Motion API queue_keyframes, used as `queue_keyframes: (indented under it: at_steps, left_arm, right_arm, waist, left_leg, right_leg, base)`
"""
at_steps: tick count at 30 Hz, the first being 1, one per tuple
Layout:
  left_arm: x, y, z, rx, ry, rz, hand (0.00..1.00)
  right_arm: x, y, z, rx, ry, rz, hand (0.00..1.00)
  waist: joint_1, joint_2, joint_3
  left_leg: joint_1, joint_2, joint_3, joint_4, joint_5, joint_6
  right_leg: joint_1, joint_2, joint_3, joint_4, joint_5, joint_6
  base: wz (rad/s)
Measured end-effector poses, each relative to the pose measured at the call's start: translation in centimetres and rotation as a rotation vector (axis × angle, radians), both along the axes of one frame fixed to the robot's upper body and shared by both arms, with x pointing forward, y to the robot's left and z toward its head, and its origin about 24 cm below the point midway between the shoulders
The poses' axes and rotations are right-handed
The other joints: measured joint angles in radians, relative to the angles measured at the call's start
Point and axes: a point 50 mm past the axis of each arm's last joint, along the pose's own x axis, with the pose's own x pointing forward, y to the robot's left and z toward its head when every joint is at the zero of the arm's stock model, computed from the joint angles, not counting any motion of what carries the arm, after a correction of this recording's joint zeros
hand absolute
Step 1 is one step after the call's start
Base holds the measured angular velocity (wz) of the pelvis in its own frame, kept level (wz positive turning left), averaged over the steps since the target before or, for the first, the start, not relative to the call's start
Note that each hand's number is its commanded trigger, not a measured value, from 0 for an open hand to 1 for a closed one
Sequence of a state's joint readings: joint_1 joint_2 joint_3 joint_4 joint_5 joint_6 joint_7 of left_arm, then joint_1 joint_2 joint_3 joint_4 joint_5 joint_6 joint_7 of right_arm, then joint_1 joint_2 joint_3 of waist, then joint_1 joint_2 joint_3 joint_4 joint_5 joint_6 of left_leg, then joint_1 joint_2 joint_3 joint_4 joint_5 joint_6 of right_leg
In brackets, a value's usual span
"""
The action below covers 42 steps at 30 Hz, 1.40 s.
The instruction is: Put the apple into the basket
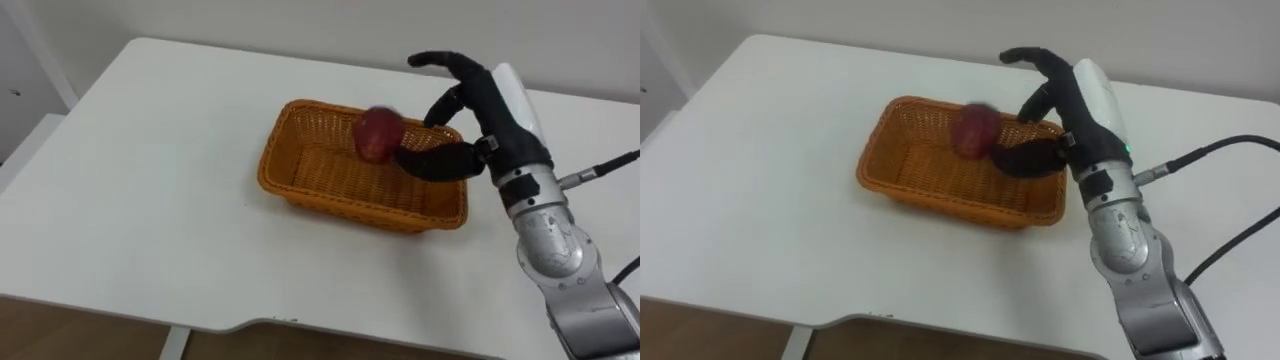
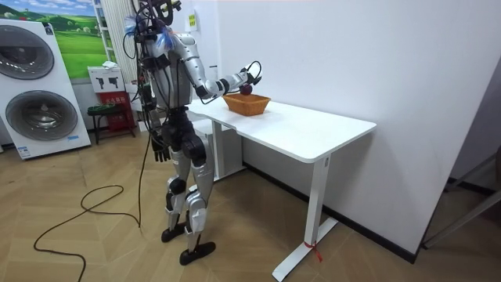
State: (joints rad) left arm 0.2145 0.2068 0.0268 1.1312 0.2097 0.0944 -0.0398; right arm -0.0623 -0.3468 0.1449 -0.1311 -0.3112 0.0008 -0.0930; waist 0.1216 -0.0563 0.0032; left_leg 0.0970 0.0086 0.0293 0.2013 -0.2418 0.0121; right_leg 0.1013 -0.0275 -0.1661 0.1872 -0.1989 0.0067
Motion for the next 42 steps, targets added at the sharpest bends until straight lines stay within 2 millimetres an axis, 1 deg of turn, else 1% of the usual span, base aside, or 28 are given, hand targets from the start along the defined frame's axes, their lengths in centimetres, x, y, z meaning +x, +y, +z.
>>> queue_keyframes:
  at_steps: [11,16,18,21,23,24,26,27,28,30,31,32,33,34,35,36,37,38,39,40,41,42]
  left_arm:
    - [0.2,-0.1,0.0,-0.014,-0.011,-0.005,0.0]
    - [0.0,0.0,0.0,-0.009,-0.011,0.005,0.0]
    - [-0.3,0.0,0.0,-0.004,-0.006,0.007,0.0]
    - [-0.6,0.1,0.0,0.014,-0.001,0.013,0.0]
    - [-0.9,0.2,0.1,0.027,0.002,0.023,0.0]
    - [-1.0,0.3,0.1,0.033,0.001,0.03,0.0]
    - [-1.9,0.6,0.2,0.056,0.007,0.068,0.0]
    - [-2.2,0.6,0.2,0.059,0.011,0.076,0.0]
    - [-2.7,0.7,0.3,0.064,0.018,0.096,0.0]
    - [-3.6,0.9,0.4,0.073,0.03,0.124,0.0]
    - [-3.7,1.0,0.4,0.075,0.032,0.128,0.0]
    - [-4.0,1.0,0.5,0.086,0.037,0.131,0.0]
    - [-4.3,1.1,0.5,0.093,0.042,0.134,0.0]
    - [-4.4,1.2,0.6,0.103,0.04,0.15,0.0]
    - [-4.4,1.5,0.7,0.12,0.03,0.168,0.0]
    - [-4.3,1.7,0.8,0.134,0.022,0.179,0.0]
    - [-4.3,1.8,0.8,0.136,0.021,0.183,0.0]
    - [-4.3,1.8,0.8,0.138,0.02,0.193,0.0]
    - [-4.4,1.9,0.8,0.141,0.019,0.2,0.0]
    - [-4.3,2.0,0.9,0.151,0.016,0.214,0.0]
    - [-4.2,2.1,0.9,0.161,0.013,0.213,0.0]
    - [-3.9,2.2,1.0,0.165,0.004,0.212,0.0]
  right_arm:
    - [0.0,0.1,-0.1,-0.026,0.015,0.018,0.0]
    - [-0.1,-0.2,0.4,-0.023,-0.015,-0.002,0.0]
    - [-0.1,-0.7,0.8,-0.004,-0.05,-0.031,0.0]
    - [0.0,-1.8,1.1,0.021,-0.088,-0.094,0.0]
    - [-0.1,-3.6,1.6,0.049,-0.131,-0.195,0.0]
    - [-0.1,-4.1,1.8,0.067,-0.145,-0.221,0.0]
    - [-0.5,-6.4,2.6,0.165,-0.22,-0.338,0.0]
    - [-0.7,-7.1,2.8,0.187,-0.24,-0.375,0.0]
    - [-1.0,-8.6,2.9,0.229,-0.273,-0.458,0.0]
    - [-2.0,-11.6,3.0,0.293,-0.335,-0.63,0.0]
    - [-2.3,-12.1,3.2,0.305,-0.359,-0.668,0.0]
    - [-3.0,-13.3,3.7,0.327,-0.417,-0.752,0.0]
    - [-3.3,-13.8,3.9,0.338,-0.444,-0.792,0.0]
    - [-4.0,-15.0,3.9,0.374,-0.483,-0.87,0.0]
    - [-4.9,-16.6,3.3,0.411,-0.491,-0.963,0.0]
    - [-5.9,-18.3,2.5,0.448,-0.484,-1.066,0.0]
    - [-6.4,-18.9,2.0,0.465,-0.48,-1.117,0.0]
    - [-7.3,-20.2,0.9,0.521,-0.463,-1.22,0.0]
    - [-7.8,-20.7,0.2,0.552,-0.448,-1.272,0.0]
    - [-9.0,-21.6,-1.6,0.603,-0.4,-1.372,0.0]
    - [-10.3,-22.4,-3.7,0.647,-0.326,-1.47,0.0]
    - [-11.9,-22.9,-5.9,0.696,-0.237,-1.566,0.0]
  waist:
    - [-0.009,0.006,0.0027]
    - [-0.019,0.007,-0.0012]
    - [-0.033,0.003,-0.0035]
    - [-0.04,-0.004,-0.0042]
    - [-0.05,-0.009,-0.0037]
    - [-0.053,-0.011,-0.0039]
    - [-0.074,-0.013,-0.0029]
    - [-0.081,-0.014,-0.0029]
    - [-0.095,-0.019,-0.005]
    - [-0.124,-0.02,-0.0048]
    - [-0.129,-0.019,-0.0044]
    - [-0.145,-0.015,-0.0037]
    - [-0.148,-0.012,-0.0035]
    - [-0.164,-0.01,-0.0056]
    - [-0.171,-0.01,-0.0081]
    - [-0.173,-0.021,-0.0099]
    - [-0.176,-0.007,-0.0139]
    - [-0.189,-0.016,-0.0147]
    - [-0.195,-0.017,-0.0143]
    - [-0.199,-0.012,-0.0117]
    - [-0.203,-0.014,-0.0116]
    - [-0.209,-0.017,-0.0167]
  left_leg:
    - [0.001,0.0,0.0,0.001,0.0,0.0]
    - [0.004,0.0,-0.003,0.001,0.0,0.0]
    - [0.004,-0.001,-0.009,0.001,0.0,0.0]
    - [0.01,0.0,-0.002,0.001,0.0,0.0]
    - [0.02,-0.001,-0.002,-0.003,0.0,0.0]
    - [0.021,0.0,-0.001,-0.003,0.0,0.0]
    - [0.028,-0.001,-0.002,-0.001,0.0,0.0]
    - [0.032,-0.001,-0.001,-0.002,0.0,0.0]
    - [0.036,-0.001,-0.001,-0.003,0.0,0.0]
    - [0.034,0.0,0.001,-0.004,0.0,0.0]
    - [0.033,0.0,0.001,-0.004,0.0,0.0]
    - [0.03,0.0,0.004,-0.006,0.0,0.0]
    - [0.03,0.001,0.007,-0.008,0.0,0.0]
    - [0.034,0.003,0.011,-0.011,0.0,0.0]
    - [0.034,0.003,0.012,-0.011,0.0,0.0]
    - [0.031,0.004,0.018,-0.01,0.0,0.0]
    - [0.029,0.004,0.019,-0.01,0.0,0.0]
    - [0.028,0.003,0.022,-0.011,0.0,0.0]
    - [0.028,0.003,0.022,-0.011,0.0,0.0]
    - [0.028,0.004,0.026,-0.011,0.0,0.0]
    - [0.028,0.004,0.03,-0.012,0.0,0.0]
    - [0.022,0.004,0.033,-0.011,0.0,0.0]
  right_leg:
    - [-0.001,0.0,0.002,-0.001,0.0,0.0]
    - [-0.001,0.0,0.001,-0.002,0.0,0.0]
    - [0.002,-0.001,-0.001,-0.002,0.0,0.0]
    - [0.005,-0.001,-0.003,-0.002,0.0,0.0]
    - [0.013,-0.002,-0.003,-0.002,0.0,0.0]
    - [0.014,-0.001,-0.003,-0.002,0.0,0.0]
    - [0.024,-0.001,-0.001,-0.002,0.0,0.0]
    - [0.027,-0.001,0.0,-0.002,0.0,0.0]
    - [0.025,-0.002,-0.001,-0.002,0.0,0.0]
    - [0.02,-0.001,-0.001,-0.002,0.0,0.0]
    - [0.02,-0.001,-0.001,-0.001,0.0,0.0]
    - [0.02,0.0,0.001,0.001,0.0,0.0]
    - [0.02,0.0,0.003,0.001,0.0,0.0]
    - [0.02,0.002,0.009,0.001,0.0,0.0]
    - [0.017,0.003,0.014,0.001,0.0,0.0]
    - [0.011,0.004,0.017,0.002,0.0,0.0]
    - [0.012,0.004,0.018,0.002,0.0,0.0]
    - [0.011,0.004,0.023,0.003,0.0,0.0]
    - [0.011,0.004,0.025,0.003,0.0,0.0]
    - [0.011,0.004,0.026,0.003,0.0,0.0]
    - [0.007,0.004,0.027,0.004,0.001,0.0]
    - [0.001,0.004,0.027,0.005,0.001,0.0]
  base:
    - [0.0]
    - [0.01]
    - [0.06]
    - [-0.01]
    - [0.0]
    - [0.0]
    - [0.0]
    - [0.0]
    - [0.0]
    - [-0.02]
    - [-0.03]
    - [-0.06]
    - [-0.11]
    - [-0.08]
    - [-0.12]
    - [-0.07]
    - [-0.1]
    - [-0.04]
    - [-0.06]
    - [-0.06]
    - [-0.07]
    - [-0.04]
